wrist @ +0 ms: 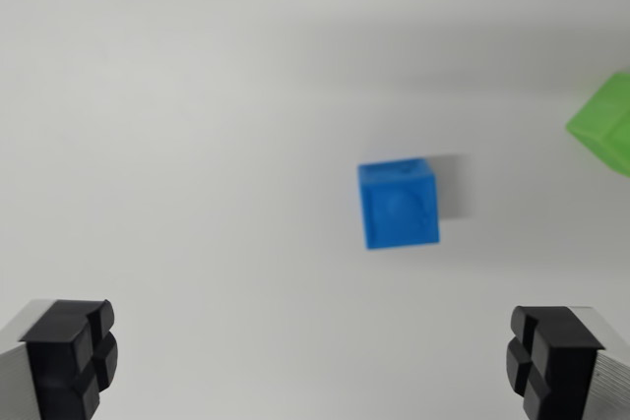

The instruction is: Stack cube

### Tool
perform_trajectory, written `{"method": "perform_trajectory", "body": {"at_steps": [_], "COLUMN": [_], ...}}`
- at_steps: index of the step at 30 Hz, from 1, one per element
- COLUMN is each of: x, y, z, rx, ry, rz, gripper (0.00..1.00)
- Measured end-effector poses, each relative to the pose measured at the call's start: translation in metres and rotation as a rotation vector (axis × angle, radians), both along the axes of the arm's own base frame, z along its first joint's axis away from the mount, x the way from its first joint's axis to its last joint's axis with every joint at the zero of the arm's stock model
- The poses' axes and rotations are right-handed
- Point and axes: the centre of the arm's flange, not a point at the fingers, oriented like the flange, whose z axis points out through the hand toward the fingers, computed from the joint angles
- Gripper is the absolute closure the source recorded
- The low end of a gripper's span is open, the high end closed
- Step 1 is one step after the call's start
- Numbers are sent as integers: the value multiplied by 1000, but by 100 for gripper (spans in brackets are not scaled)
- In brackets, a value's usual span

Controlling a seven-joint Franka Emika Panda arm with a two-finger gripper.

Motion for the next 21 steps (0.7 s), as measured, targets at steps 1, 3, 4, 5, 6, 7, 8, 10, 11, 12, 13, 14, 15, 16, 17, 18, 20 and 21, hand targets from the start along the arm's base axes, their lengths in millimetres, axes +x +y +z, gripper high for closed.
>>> {"method": "perform_trajectory", "body": {"at_steps": [1, 3, 4, 5, 6, 7, 8, 10, 11, 12, 13, 14, 15, 16, 17, 18, 20, 21], "x": [-1, -2, -3, -3, -4, -4, -5, -6, -7, -7, -8, -9, -10, -11, -12, -13, -14, -15], "y": [-1, -2, -2, -3, -3, -4, -4, -6, -6, -7, -8, -8, -9, -10, -11, -12, -13, -14], "z": [-2, -7, -10, -13, -14, -17, -20, -26, -29, -31, -34, -38, -41, -45, -48, -52, -58, -61], "rx": [0, -1, -1, -1, -1, -1, -1, -2, -2, -2, -2, -3, -3, -3, -4, -4, -5, -6], "ry": [1, 0, 1, 1, 1, 2, 2, 2, 3, 3, 4, 4, 4, 5, 5, 6, 6, 6], "rz": [2, 8, 10, 12, 13, 15, 18, 23, 26, 27, 30, 33, 36, 39, 42, 45, 50, 53], "gripper": [0, 0, 0, 0, 0, 0, 0, 0, 0, 0, 0, 0, 0, 0, 0, 0, 0, 0]}}
